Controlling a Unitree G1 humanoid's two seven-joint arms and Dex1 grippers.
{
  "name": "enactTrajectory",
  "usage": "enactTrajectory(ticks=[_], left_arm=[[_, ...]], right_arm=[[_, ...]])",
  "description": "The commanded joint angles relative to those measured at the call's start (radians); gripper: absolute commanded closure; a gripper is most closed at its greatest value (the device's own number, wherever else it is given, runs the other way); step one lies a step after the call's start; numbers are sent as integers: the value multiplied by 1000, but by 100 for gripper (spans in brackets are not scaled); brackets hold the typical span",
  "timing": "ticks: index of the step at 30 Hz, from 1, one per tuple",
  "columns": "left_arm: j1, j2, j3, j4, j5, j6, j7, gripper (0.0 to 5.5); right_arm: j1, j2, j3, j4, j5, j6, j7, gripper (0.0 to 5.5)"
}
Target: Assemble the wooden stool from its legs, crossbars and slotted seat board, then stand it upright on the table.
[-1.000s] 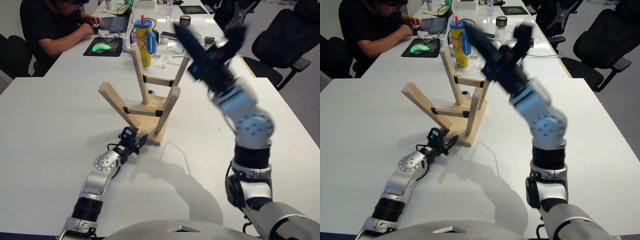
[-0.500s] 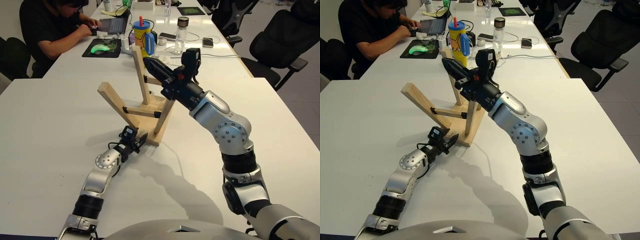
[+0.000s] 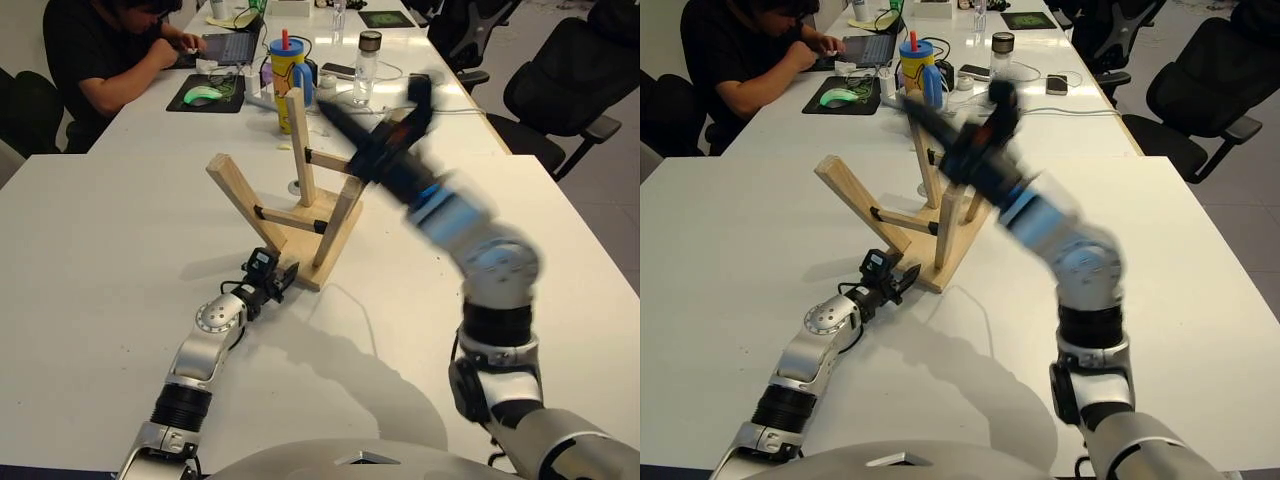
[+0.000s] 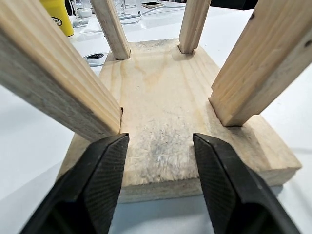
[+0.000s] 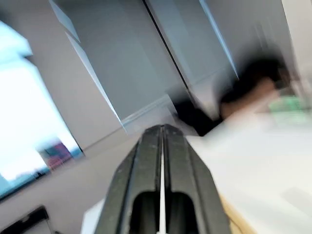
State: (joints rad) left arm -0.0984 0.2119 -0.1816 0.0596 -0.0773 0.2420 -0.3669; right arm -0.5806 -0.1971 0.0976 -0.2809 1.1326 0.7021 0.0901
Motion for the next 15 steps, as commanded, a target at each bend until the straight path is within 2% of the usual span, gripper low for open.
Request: enactTrajectory(ticks=[1, 3, 5, 10, 13, 15], left_arm=[[41, 4, -48, 87, 39, 124, -4, 304], [46, 4, -42, 85, 37, 128, 3, 304], [43, 1, -41, 95, 36, 128, 8, 304], [33, -2, -48, 99, 38, 147, 10, 304], [27, -7, -40, 91, 27, 178, 15, 304], [22, -10, -34, 84, 22, 209, 20, 304]], right_arm=[[231, -101, 191, 166, -257, 109, -20, 548], [119, -24, 8, 104, -172, -54, 21, 548], [55, 6, -108, 88, -130, -143, 33, 548], [40, -45, -253, 163, -193, -214, 56, 548], [139, -168, -135, 202, -354, -102, 94, 548], [222, -295, 35, 174, -482, -1, 169, 548]])
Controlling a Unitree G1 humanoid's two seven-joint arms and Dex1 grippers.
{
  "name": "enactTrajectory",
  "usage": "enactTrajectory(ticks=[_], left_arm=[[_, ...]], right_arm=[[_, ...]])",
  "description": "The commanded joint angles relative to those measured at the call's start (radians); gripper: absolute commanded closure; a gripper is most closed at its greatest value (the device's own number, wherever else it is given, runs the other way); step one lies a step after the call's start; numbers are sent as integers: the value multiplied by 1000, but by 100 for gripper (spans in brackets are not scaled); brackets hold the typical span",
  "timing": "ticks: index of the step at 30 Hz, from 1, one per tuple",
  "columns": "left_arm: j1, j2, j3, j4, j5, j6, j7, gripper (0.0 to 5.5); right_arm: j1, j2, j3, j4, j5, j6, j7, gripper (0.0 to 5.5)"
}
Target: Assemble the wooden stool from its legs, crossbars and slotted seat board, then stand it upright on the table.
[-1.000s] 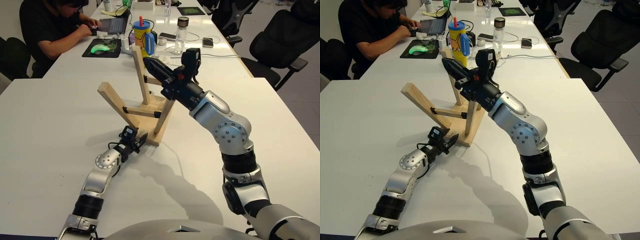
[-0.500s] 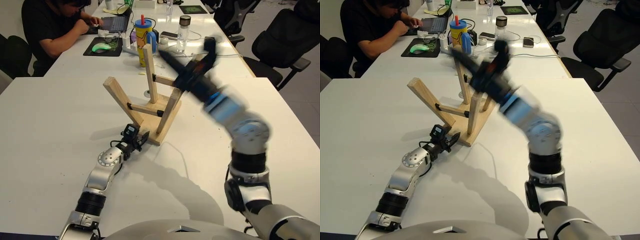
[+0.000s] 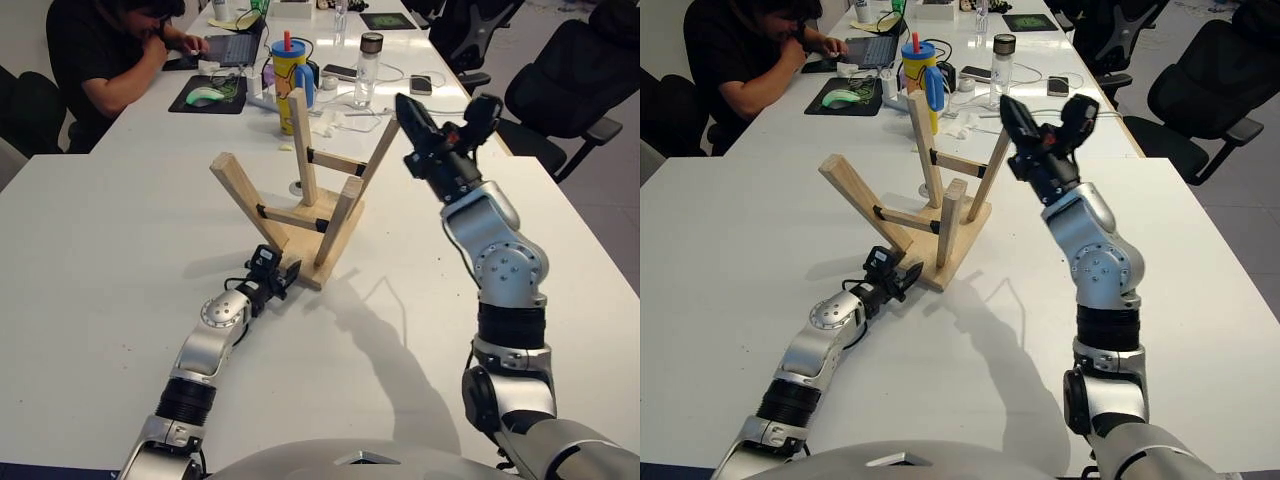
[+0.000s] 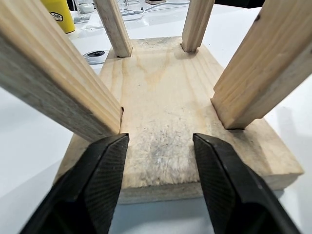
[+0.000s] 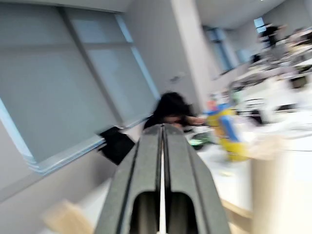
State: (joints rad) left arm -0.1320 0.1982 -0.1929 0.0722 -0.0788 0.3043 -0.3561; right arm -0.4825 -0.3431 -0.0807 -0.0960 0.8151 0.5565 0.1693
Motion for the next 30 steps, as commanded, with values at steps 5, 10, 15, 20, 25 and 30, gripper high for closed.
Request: enactTrajectory(ticks=[5, 10, 15, 20, 25, 30], left_arm=[[38, 12, -22, 64, 29, 210, 19, 304], [27, 19, -30, 67, 30, 232, 13, 304], [32, 27, -48, 37, 25, 269, -1, 304], [56, 37, -68, -25, 14, 312, -15, 304], [50, 26, -78, -127, -3, 355, -7, 304], [41, 16, -73, -157, -6, 366, 8, 304]], right_arm=[[225, -297, 414, -172, -222, 248, 340, 548], [184, -101, 265, -282, 18, 250, 373, 548], [132, -15, 195, -208, -37, 228, 249, 548], [150, -55, 199, -163, -164, 210, 235, 548], [158, -60, 206, -149, -235, 187, 259, 548], [162, -59, 197, -130, -272, 181, 273, 548]])
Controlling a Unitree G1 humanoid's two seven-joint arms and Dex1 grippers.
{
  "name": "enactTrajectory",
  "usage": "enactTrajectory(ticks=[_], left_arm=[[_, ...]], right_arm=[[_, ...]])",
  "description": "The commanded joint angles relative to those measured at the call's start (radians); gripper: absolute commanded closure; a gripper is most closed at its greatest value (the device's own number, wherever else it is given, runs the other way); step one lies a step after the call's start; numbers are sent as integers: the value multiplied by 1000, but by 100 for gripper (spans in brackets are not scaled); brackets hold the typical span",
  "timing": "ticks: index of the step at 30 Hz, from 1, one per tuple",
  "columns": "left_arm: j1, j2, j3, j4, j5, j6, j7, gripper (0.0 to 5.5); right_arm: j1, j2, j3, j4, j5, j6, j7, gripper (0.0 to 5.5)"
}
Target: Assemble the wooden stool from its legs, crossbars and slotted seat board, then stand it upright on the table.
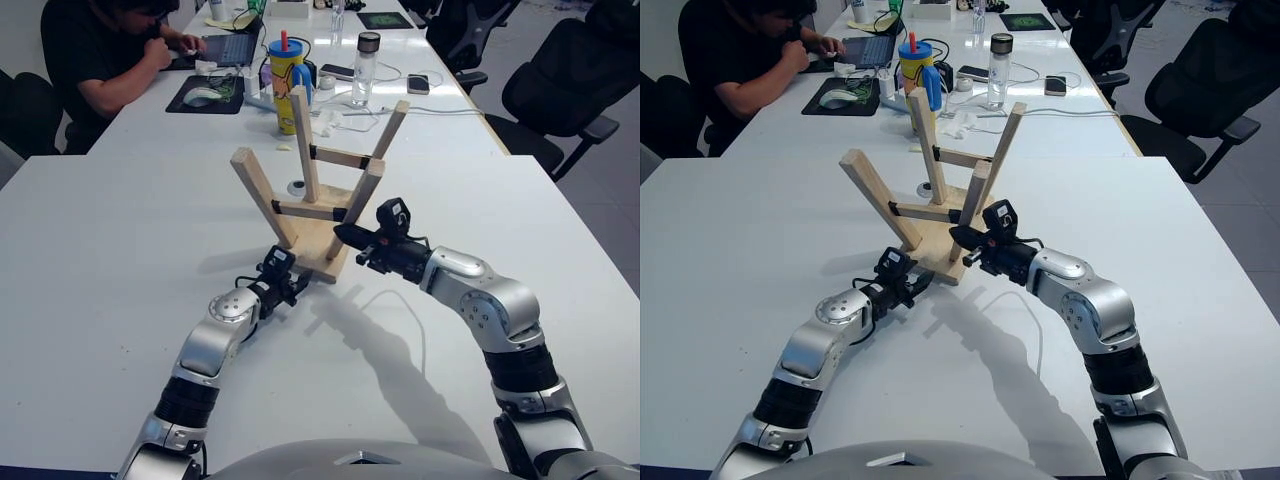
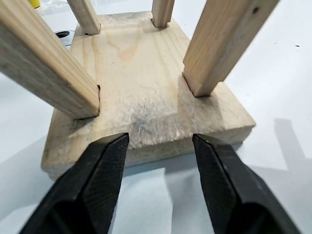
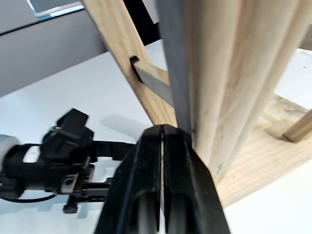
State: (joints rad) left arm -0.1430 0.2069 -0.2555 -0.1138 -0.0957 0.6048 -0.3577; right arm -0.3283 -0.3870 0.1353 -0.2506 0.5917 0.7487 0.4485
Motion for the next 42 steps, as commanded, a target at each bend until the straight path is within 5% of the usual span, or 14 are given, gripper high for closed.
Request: enactTrajectory(ticks=[1, 14, 20, 26, 32, 37, 42], left_arm=[[58, -2, 5, 11, -1, 26, 9, 304], [145, -86, 271, -175, -75, -245, 159, 324], [3, -81, 426, -190, -55, -324, 308, 417], [-205, -68, 341, -140, -23, -276, 295, 510], [-215, -94, 146, -62, 18, -70, 234, 549], [-150, -48, 225, -60, 38, -23, 272, 549], [-139, -19, 309, -80, 59, -75, 317, 549]], right_arm=[[13, -22, -21, 33, -64, -17, -9, 548], [109, -7, -85, 28, -142, -29, -41, 550], [102, 233, -270, -91, -232, -254, -407, 550], [-6, 279, -221, -186, -277, -310, -453, 550], [-17, 283, 72, -181, -268, -90, -345, 550], [52, 209, -51, -137, -310, -67, -365, 550], [55, 246, -217, -244, -200, -294, -294, 550]])
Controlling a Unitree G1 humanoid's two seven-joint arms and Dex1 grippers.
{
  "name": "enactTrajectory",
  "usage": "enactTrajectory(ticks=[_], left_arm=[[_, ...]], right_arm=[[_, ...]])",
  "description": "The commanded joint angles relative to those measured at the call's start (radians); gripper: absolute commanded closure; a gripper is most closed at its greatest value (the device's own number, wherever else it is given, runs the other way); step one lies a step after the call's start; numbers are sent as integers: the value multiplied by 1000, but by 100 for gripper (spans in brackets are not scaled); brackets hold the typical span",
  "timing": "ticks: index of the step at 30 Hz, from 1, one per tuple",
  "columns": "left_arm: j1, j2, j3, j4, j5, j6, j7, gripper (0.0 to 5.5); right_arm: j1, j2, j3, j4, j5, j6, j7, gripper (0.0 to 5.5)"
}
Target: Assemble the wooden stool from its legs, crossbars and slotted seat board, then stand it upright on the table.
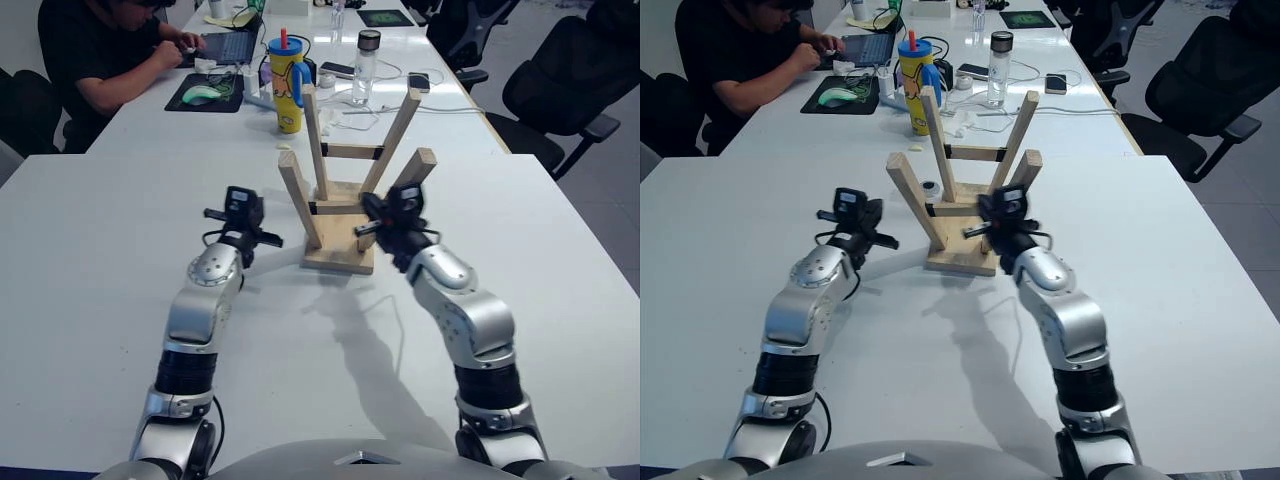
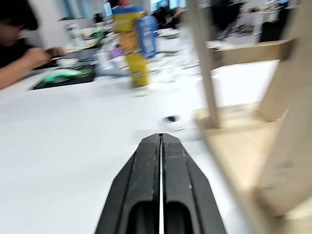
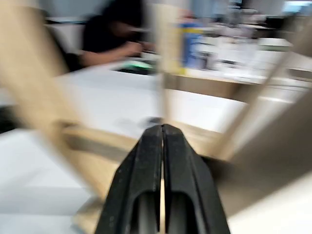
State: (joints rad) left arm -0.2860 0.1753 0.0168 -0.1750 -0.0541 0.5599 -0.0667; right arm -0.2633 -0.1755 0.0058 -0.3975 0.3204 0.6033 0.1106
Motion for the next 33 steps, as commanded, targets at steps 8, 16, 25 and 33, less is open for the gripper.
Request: enactTrajectory(ticks=[8, 16, 25, 33], left_arm=[[-6, -37, 7, -62, 27, -103, 42, 549], [-32, -76, -4, -91, 38, -151, 69, 549], [-95, -111, -267, 10, 24, -60, -129, 549], [-77, -35, -215, 67, 131, 14, -87, 549]], right_arm=[[-137, -15, -250, -80, 7, -277, -66, 550], [-171, -73, -375, 222, 48, -137, -98, 550], [-160, -96, -66, 98, 204, 34, 216, 550], [-43, -205, 70, 79, 147, 166, 295, 550]])
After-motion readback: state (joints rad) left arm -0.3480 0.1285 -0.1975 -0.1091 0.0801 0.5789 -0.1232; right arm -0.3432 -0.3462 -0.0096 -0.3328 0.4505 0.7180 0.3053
